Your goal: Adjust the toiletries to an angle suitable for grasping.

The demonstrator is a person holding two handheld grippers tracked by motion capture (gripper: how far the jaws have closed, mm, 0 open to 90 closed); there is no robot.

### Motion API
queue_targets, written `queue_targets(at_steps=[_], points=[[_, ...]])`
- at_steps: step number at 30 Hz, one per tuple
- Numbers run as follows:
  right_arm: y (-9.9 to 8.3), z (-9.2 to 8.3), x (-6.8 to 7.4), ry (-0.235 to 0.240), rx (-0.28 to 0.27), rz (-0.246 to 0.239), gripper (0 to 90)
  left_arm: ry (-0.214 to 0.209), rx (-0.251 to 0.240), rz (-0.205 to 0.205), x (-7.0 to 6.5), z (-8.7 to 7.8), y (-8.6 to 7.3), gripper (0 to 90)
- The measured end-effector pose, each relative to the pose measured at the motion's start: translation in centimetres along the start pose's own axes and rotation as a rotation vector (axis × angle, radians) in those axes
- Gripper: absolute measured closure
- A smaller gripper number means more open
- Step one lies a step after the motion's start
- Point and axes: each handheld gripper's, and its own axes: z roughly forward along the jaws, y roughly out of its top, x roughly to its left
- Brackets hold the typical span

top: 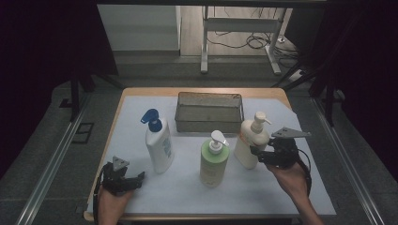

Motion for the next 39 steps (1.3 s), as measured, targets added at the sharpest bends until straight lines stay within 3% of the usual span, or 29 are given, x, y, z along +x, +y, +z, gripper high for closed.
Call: queue_targets(at_steps=[16,27,39], points=[[1.4,2.3,0.5,-0.041,0.011,0.0,34.7,0.0,0.001,0.0,0.0,0.0,0.0,12.2],[1.5,2.2,0.6,-0.033,0.021,-0.02,37.0,-0.001,0.0,-0.004,0.0,0.0,0.0,12.2],[2.4,0.9,1.2,-0.001,0.018,-0.057,37.3,0.0,-0.001,-0.004,0.0,0.0,0.0,12.2]])
